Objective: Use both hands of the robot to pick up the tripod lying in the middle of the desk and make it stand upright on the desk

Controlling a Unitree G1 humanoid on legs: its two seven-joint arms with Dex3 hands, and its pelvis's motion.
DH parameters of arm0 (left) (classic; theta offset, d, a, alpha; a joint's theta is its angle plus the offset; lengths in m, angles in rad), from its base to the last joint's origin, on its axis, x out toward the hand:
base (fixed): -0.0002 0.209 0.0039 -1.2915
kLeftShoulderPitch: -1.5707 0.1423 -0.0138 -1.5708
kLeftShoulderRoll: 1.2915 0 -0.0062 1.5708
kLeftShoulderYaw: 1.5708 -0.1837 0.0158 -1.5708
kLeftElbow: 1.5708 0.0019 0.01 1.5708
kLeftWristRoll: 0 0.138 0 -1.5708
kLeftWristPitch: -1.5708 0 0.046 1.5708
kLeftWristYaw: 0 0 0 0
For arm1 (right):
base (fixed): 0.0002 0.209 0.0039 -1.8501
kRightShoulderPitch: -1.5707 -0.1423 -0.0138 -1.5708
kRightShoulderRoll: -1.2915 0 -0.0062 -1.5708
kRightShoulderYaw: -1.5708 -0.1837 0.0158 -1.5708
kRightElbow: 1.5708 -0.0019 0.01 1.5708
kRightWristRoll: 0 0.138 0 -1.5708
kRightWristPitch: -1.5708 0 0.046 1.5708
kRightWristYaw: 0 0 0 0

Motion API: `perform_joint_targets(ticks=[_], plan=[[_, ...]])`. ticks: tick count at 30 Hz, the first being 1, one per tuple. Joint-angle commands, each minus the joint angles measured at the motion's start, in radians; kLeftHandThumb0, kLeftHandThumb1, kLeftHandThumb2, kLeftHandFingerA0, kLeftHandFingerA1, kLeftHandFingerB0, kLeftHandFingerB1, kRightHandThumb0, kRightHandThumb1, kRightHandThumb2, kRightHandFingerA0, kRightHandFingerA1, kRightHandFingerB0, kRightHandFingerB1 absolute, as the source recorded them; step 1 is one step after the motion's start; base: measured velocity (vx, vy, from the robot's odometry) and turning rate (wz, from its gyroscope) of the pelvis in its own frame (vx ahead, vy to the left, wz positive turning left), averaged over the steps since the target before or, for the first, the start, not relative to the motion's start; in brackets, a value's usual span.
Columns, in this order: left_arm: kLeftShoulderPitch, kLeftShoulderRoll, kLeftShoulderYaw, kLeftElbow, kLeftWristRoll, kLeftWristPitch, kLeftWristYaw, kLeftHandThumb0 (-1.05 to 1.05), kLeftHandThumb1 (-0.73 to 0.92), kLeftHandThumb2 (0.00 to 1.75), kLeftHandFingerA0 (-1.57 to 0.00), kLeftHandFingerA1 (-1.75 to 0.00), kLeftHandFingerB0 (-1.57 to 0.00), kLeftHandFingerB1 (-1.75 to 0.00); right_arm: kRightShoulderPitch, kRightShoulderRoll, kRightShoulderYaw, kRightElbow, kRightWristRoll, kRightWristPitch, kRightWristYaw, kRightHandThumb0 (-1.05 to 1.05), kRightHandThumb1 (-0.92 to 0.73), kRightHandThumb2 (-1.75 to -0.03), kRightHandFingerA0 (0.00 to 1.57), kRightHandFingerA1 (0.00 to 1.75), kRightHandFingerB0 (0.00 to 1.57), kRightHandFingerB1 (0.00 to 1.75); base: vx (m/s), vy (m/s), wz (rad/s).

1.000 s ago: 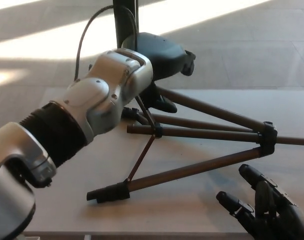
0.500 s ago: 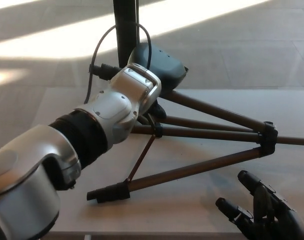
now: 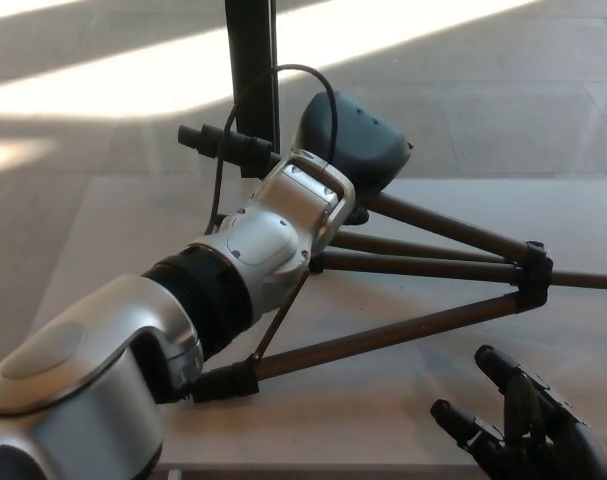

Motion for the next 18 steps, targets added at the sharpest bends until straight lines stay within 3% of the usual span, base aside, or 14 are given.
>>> perform_joint_targets(ticks=[1, 2, 4, 5, 6, 7, 8, 10, 13, 17, 18], plan=[[0.051, 0.011, -0.001, 0.010, 0.110, 0.055, 0.018, -0.50, 0.59, 0.59, -0.93, -1.30, -0.61, -0.46, -0.011, 0.044, 0.005, -0.013, 0.028, 0.024, -0.052, -0.74, -0.72, -0.62, 0.52, 0.67, 0.51, 0.41, 0.00, 0.000, 0.00], [0.068, 0.032, -0.034, 0.020, 0.135, 0.049, -0.050, -0.37, 0.56, 0.56, -0.92, -0.86, -0.56, -0.44, -0.012, 0.032, 0.005, -0.022, 0.030, 0.023, -0.043, -0.77, -0.61, -0.79, 0.47, 0.67, 0.46, 0.47, 0.00, 0.000, 0.00], [0.071, 0.038, -0.028, 0.009, 0.145, 0.052, -0.056, -0.37, 0.56, 0.56, -0.92, -0.86, -0.56, -0.44, -0.014, 0.033, 0.009, -0.023, 0.030, 0.023, -0.046, -0.77, -0.61, -0.79, 0.47, 0.67, 0.46, 0.47, 0.00, 0.000, 0.00], [0.067, 0.039, -0.061, 0.022, 0.184, 0.066, -0.098, -0.45, 0.56, 0.57, -0.91, -0.80, -0.59, -0.41, -0.016, 0.031, 0.009, -0.026, 0.031, 0.026, -0.049, -0.71, -0.74, -0.63, 0.47, 0.64, 0.51, 0.41, 0.00, 0.000, 0.00], [0.059, 0.039, -0.113, 0.043, 0.239, 0.088, -0.160, -0.45, 0.56, 0.57, -0.91, -0.80, -0.59, -0.41, -0.019, 0.028, 0.008, -0.030, 0.032, 0.031, -0.052, -0.71, -0.74, -0.63, 0.47, 0.64, 0.51, 0.41, 0.00, 0.000, 0.00], [0.071, 0.030, -0.120, 0.062, 0.234, 0.101, -0.205, -0.38, 0.52, 0.55, -0.81, -0.71, -0.53, -0.40, -0.026, 0.028, 0.007, -0.033, 0.027, 0.036, -0.066, -0.72, -0.74, -0.62, 0.50, 0.64, 0.53, 0.41, 0.00, 0.000, 0.00], [0.070, 0.028, -0.130, 0.070, 0.241, 0.106, -0.227, -0.43, 0.52, 0.56, -0.83, -0.80, -0.51, -0.40, -0.029, 0.023, 0.008, -0.033, 0.023, 0.033, -0.062, -0.73, -0.73, -0.62, 0.51, 0.62, 0.54, 0.41, 0.00, 0.000, 0.00], [0.069, 0.026, -0.142, 0.074, 0.244, 0.101, -0.259, -0.42, 0.53, 0.56, -0.82, -0.77, -0.47, -0.38, -0.029, 0.023, 0.008, -0.037, 0.022, 0.034, -0.066, -0.74, -0.73, -0.62, 0.52, 0.62, 0.54, 0.41, 0.00, 0.000, 0.00], [0.101, 0.030, -0.154, 0.064, 0.258, 0.114, -0.240, -0.48, 0.54, 0.57, -0.89, -0.87, -0.50, -0.40, -0.041, 0.020, 0.008, -0.034, 0.020, 0.043, -0.073, -0.74, -0.71, -0.62, 0.53, 0.59, 0.54, 0.39, 0.00, 0.000, 0.00], [0.128, 0.020, -0.118, 0.058, 0.233, 0.118, -0.201, -0.31, 0.55, 0.56, -0.88, -1.02, -0.66, -0.46, -0.060, 0.025, 0.004, -0.026, 0.021, 0.041, -0.080, -0.72, -0.70, -0.62, 0.52, 0.57, 0.50, 0.38, 0.00, 0.000, 0.00], [0.132, 0.019, -0.110, 0.057, 0.234, 0.117, -0.183, -0.28, 0.55, 0.57, -0.90, -1.15, -0.72, -0.50, -0.064, 0.027, 0.001, -0.025, 0.023, 0.041, -0.082, -0.71, -0.69, -0.62, 0.52, 0.56, 0.49, 0.38, 0.00, 0.000, 0.00]])
